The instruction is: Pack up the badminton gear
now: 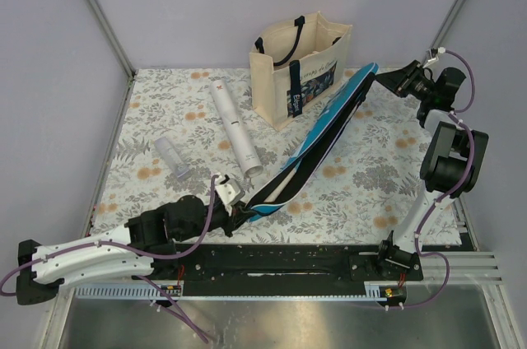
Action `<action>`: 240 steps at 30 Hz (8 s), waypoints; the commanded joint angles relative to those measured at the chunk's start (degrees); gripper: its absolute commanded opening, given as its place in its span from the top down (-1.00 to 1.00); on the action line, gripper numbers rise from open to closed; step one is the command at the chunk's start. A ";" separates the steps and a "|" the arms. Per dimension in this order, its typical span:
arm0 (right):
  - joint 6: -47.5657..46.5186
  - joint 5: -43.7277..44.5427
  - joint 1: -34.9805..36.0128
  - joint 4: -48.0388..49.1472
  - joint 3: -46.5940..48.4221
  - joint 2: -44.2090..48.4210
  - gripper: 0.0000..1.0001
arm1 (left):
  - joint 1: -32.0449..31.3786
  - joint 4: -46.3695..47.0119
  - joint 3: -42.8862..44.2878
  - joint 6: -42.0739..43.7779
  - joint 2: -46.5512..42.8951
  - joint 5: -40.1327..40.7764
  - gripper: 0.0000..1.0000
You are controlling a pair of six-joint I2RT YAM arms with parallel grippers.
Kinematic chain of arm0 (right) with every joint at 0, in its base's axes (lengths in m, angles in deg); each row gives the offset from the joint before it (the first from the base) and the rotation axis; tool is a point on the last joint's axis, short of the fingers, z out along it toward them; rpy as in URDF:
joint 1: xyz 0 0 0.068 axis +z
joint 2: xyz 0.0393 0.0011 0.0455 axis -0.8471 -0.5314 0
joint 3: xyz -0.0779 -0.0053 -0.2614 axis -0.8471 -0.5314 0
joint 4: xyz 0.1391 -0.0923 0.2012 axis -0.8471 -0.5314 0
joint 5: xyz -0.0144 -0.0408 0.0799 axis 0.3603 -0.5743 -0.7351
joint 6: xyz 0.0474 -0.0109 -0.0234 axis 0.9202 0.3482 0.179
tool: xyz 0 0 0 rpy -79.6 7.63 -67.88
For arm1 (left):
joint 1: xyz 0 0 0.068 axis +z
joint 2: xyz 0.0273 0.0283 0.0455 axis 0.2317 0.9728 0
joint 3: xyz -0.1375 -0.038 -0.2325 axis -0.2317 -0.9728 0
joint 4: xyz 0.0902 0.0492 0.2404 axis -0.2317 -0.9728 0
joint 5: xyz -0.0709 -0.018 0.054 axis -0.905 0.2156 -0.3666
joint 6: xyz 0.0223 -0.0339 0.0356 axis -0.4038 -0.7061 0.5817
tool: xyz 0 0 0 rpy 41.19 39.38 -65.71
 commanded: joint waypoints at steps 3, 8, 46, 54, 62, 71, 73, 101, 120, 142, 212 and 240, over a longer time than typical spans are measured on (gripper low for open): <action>5.19 -0.73 -0.16 5.84 -0.65 0.70 0.29 | 0.23 6.65 2.68 0.41 1.47 -2.91 1.00; 10.03 -1.25 -0.16 10.94 -1.71 -0.53 0.32 | 0.32 6.65 2.95 0.33 1.65 -2.91 1.00; 23.74 0.24 2.21 30.01 -18.40 6.14 1.00 | 0.84 7.96 3.74 -2.75 4.72 5.87 1.00; 31.83 0.94 5.02 35.02 -21.65 10.10 1.00 | 0.84 9.81 3.21 -4.60 5.51 10.18 1.00; 30.96 2.43 10.64 34.24 -31.84 18.44 1.00 | 0.93 12.18 3.47 -5.04 7.53 10.89 1.00; 22.71 3.75 18.64 22.39 -42.48 32.49 1.00 | 0.84 15.17 3.91 -6.18 10.08 13.87 1.00; 20.59 4.28 19.79 18.35 -44.68 36.36 1.00 | 0.84 16.05 3.74 -6.53 10.43 14.66 1.00; 11.00 21.42 60.65 -6.90 -47.50 58.36 1.00 | 0.93 20.88 7.16 -8.29 18.17 17.74 1.00; 10.65 34.51 65.14 -6.01 -45.74 60.46 1.00 | 0.84 12.46 -0.92 5.33 -2.46 7.29 -0.54; 13.38 38.39 65.14 -8.21 -42.32 63.98 1.00 | 0.84 10.60 -4.53 12.89 -4.86 5.35 -0.60; 14.52 33.12 64.88 -12.36 -47.59 72.60 1.00 | 0.67 12.27 0.31 35.31 -4.42 1.48 0.60; 11.45 32.03 73.14 -10.64 -40.90 63.45 1.00 | 0.67 18.77 1.19 25.38 6.48 8.34 1.00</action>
